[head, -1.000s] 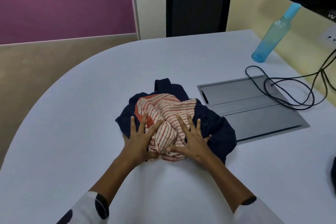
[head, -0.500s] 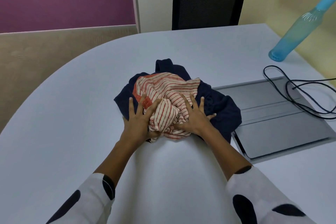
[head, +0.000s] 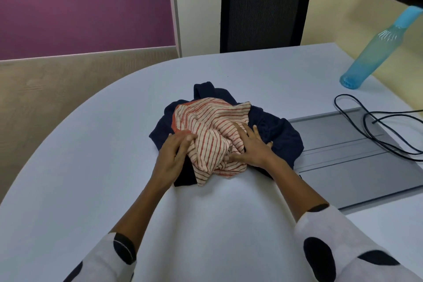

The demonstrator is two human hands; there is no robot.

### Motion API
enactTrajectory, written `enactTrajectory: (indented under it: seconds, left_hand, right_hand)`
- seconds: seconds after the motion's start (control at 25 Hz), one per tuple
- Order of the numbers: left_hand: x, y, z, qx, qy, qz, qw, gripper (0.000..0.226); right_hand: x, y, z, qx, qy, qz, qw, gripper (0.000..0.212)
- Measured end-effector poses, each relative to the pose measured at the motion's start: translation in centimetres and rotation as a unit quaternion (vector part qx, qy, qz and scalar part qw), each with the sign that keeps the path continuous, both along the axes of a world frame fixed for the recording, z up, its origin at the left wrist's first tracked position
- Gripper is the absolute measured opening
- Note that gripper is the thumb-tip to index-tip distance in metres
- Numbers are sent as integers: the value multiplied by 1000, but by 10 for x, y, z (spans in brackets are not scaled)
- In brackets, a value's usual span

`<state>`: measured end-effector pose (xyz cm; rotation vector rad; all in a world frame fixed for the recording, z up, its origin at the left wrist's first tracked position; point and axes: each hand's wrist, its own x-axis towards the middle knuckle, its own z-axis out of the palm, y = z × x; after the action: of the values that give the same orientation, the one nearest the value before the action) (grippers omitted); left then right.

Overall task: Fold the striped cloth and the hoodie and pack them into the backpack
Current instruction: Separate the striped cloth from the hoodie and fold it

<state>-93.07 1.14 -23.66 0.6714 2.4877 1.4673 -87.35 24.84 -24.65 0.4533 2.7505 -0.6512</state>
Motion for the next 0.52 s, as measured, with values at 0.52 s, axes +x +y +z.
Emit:
enactTrajectory:
  seconds: [0.52]
  left_hand:
    - [75,1,97,107,-111,112,982,11]
  right_hand:
    - [82,-90,98,-175,261,10,949,48]
